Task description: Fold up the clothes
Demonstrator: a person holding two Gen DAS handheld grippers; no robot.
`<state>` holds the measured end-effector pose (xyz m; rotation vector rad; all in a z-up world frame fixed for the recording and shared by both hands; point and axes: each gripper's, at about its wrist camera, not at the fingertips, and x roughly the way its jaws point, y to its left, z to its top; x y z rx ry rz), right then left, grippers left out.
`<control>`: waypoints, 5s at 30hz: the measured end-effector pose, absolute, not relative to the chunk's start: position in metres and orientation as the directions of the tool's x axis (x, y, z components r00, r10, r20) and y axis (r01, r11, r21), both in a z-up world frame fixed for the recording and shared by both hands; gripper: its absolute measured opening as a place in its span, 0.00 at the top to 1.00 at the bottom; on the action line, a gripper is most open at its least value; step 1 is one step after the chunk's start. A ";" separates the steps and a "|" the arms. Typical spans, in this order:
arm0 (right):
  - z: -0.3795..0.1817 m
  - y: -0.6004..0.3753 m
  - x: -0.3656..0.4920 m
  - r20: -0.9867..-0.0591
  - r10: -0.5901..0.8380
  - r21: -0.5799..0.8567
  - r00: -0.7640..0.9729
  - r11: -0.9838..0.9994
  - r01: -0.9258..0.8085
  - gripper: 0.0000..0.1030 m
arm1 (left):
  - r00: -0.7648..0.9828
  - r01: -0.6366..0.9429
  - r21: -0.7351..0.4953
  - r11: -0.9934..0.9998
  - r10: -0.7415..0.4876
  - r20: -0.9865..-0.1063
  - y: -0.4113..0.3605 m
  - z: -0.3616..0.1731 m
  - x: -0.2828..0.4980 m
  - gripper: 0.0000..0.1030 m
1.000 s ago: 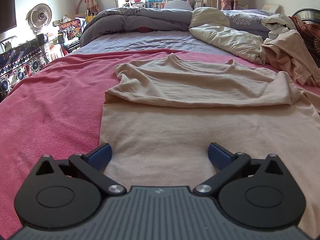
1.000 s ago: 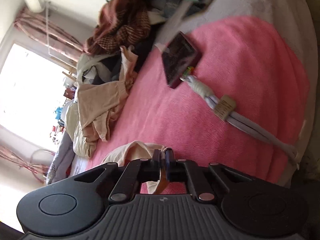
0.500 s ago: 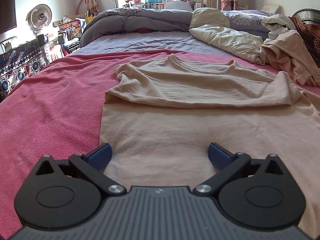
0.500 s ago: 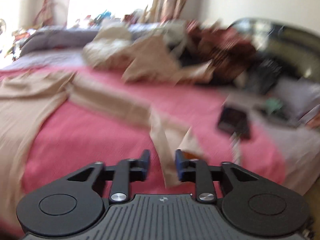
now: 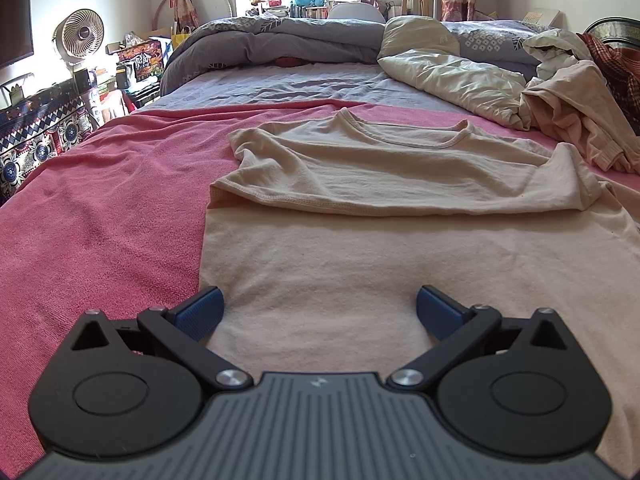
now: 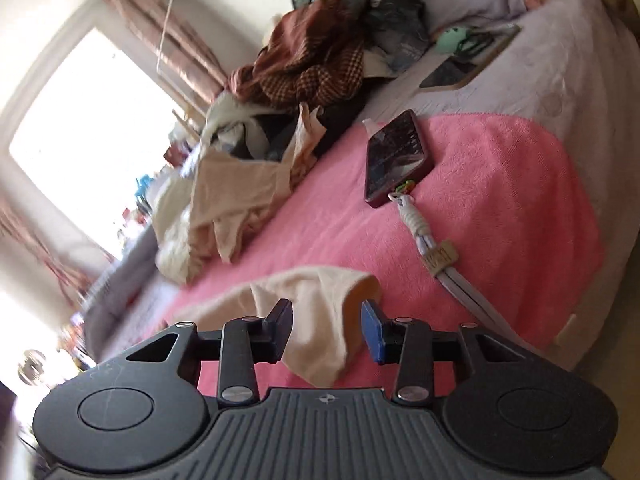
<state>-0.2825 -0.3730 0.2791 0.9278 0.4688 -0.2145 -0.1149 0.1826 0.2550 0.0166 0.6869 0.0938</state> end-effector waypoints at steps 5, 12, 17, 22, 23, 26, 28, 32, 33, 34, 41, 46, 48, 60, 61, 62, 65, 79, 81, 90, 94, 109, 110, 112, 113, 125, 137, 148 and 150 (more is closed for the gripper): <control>0.261 -0.388 -0.266 -0.482 0.069 0.779 0.874 0.490 0.391 0.79 | 0.769 -0.080 0.047 0.996 0.092 -0.632 0.182 0.255 -0.115 0.00; 0.254 -0.401 -0.241 -0.491 0.055 0.806 0.870 0.407 0.429 0.93 | 0.769 -0.080 0.045 0.996 0.090 -0.632 0.184 0.256 -0.115 0.00; 0.284 -0.428 -0.214 -0.474 0.002 0.811 0.880 0.390 0.436 0.96 | 0.770 -0.079 0.042 0.996 0.088 -0.632 0.184 0.256 -0.115 0.00; 0.371 -0.448 -0.183 -0.377 -0.130 0.709 0.917 0.597 0.376 0.97 | 0.772 -0.078 0.038 0.996 0.085 -0.630 0.185 0.256 -0.116 0.00; 0.382 -0.449 -0.177 -0.374 -0.147 0.681 0.916 0.627 0.379 0.97 | 0.772 -0.078 0.037 0.996 0.084 -0.629 0.186 0.256 -0.116 0.00; 0.391 -0.451 -0.154 -0.434 -0.166 0.591 0.886 0.689 0.418 0.97 | 0.773 -0.078 0.035 0.996 0.083 -0.629 0.186 0.256 -0.117 0.00; 0.380 -0.443 -0.144 -0.508 -0.183 0.500 0.842 0.734 0.460 0.96 | 0.774 -0.078 0.032 0.996 0.081 -0.628 0.186 0.256 -0.117 0.00; 0.345 -0.407 -0.161 -0.565 -0.199 0.388 0.801 0.793 0.471 0.90 | 0.776 -0.076 0.027 0.997 0.076 -0.626 0.187 0.256 -0.118 0.00; 0.337 -0.395 -0.169 -0.567 -0.179 0.393 0.804 0.799 0.455 0.89 | 0.777 -0.076 0.025 0.997 0.075 -0.626 0.188 0.256 -0.118 0.00; 0.327 -0.381 -0.180 -0.567 -0.152 0.410 0.810 0.801 0.437 0.89 | 0.777 -0.076 0.024 0.997 0.074 -0.625 0.188 0.256 -0.118 0.00; 0.260 -0.362 -0.216 -0.565 -0.216 0.633 0.796 0.505 0.587 0.74 | 0.778 -0.075 0.023 0.997 0.073 -0.625 0.189 0.256 -0.118 0.00; 0.240 -0.381 -0.195 -0.500 -0.295 0.744 0.814 0.335 0.578 0.72 | 0.778 -0.075 0.024 0.997 0.073 -0.624 0.189 0.256 -0.117 0.00; 0.237 -0.381 -0.183 -0.503 -0.326 0.733 0.800 0.329 0.595 0.74 | 0.778 -0.074 0.024 0.997 0.073 -0.624 0.189 0.256 -0.118 0.00; 0.270 -0.357 -0.195 -0.497 -0.427 0.603 0.755 0.455 0.655 0.82 | 0.783 -0.072 0.012 0.997 0.064 -0.619 0.190 0.256 -0.119 0.00; 0.269 -0.353 -0.194 -0.509 -0.448 0.572 0.735 0.462 0.678 0.76 | 0.783 -0.072 0.012 0.997 0.064 -0.619 0.190 0.256 -0.120 0.00; 0.266 -0.348 -0.193 -0.519 -0.462 0.541 0.719 0.473 0.695 0.68 | 0.783 -0.072 0.011 0.997 0.063 -0.619 0.190 0.256 -0.120 0.00; 0.259 -0.337 -0.190 -0.519 -0.506 0.488 0.689 0.486 0.725 0.61 | 0.783 -0.072 0.010 0.997 0.063 -0.619 0.190 0.256 -0.120 0.00; 0.289 -0.334 -0.162 -0.512 -0.423 0.533 0.748 0.526 0.663 0.93 | 0.787 -0.071 0.001 0.997 0.057 -0.614 0.190 0.256 -0.120 0.00; 0.312 -0.330 -0.154 -0.487 -0.406 0.543 0.773 0.553 0.632 0.93 | 0.792 -0.071 -0.011 0.997 0.050 -0.609 0.192 0.256 -0.122 0.00; 0.451 -0.141 -0.031 -0.279 0.007 0.401 0.960 0.909 0.110 0.93 | 0.884 -0.177 -0.156 0.972 0.087 -0.460 0.268 0.305 -0.182 0.00; 0.437 0.015 0.003 -0.313 0.329 0.328 0.891 0.918 -0.224 0.93 | 0.865 -0.333 -0.215 0.918 0.207 -0.456 0.329 0.311 -0.217 0.00; 0.322 0.073 -0.067 -0.537 0.514 0.220 0.669 0.851 -0.477 0.23 | 0.840 -0.367 -0.189 0.911 0.237 -0.487 0.346 0.298 -0.212 0.01; 0.327 0.057 -0.070 -0.530 0.474 0.193 0.703 0.875 -0.444 0.23 | 0.852 -0.328 -0.139 0.934 0.229 -0.471 0.333 0.304 -0.201 0.01; 0.332 0.026 -0.074 -0.520 0.348 0.080 0.780 0.929 -0.361 0.23 | 0.869 -0.261 -0.065 0.963 0.205 -0.451 0.309 0.311 -0.180 0.01; 0.332 0.012 -0.075 -0.518 0.289 0.027 0.805 0.946 -0.323 0.23 | 0.874 -0.226 -0.035 0.974 0.186 -0.449 0.296 0.314 -0.168 0.01; 0.277 -0.067 -0.042 -0.476 -0.105 -0.336 0.873 0.939 -0.071 0.23 | 0.694 -0.337 0.207 0.918 0.391 -0.604 0.243 0.267 -0.042 0.00; 0.248 -0.115 -0.019 -0.529 -0.276 -0.358 0.802 0.930 0.083 0.16 | 0.707 -0.342 0.010 0.940 0.264 -0.656 0.277 0.265 -0.054 0.00; 0.269 -0.163 -0.049 -0.643 -0.110 -0.208 0.758 0.977 -0.035 0.17 | 0.641 -0.392 0.224 0.892 0.439 -0.629 0.327 0.278 -0.068 0.00; 0.282 -0.179 -0.043 -0.646 -0.035 -0.058 0.762 0.998 -0.004 0.17 | 0.652 -0.411 0.201 0.889 0.441 -0.617 0.339 0.287 -0.070 0.01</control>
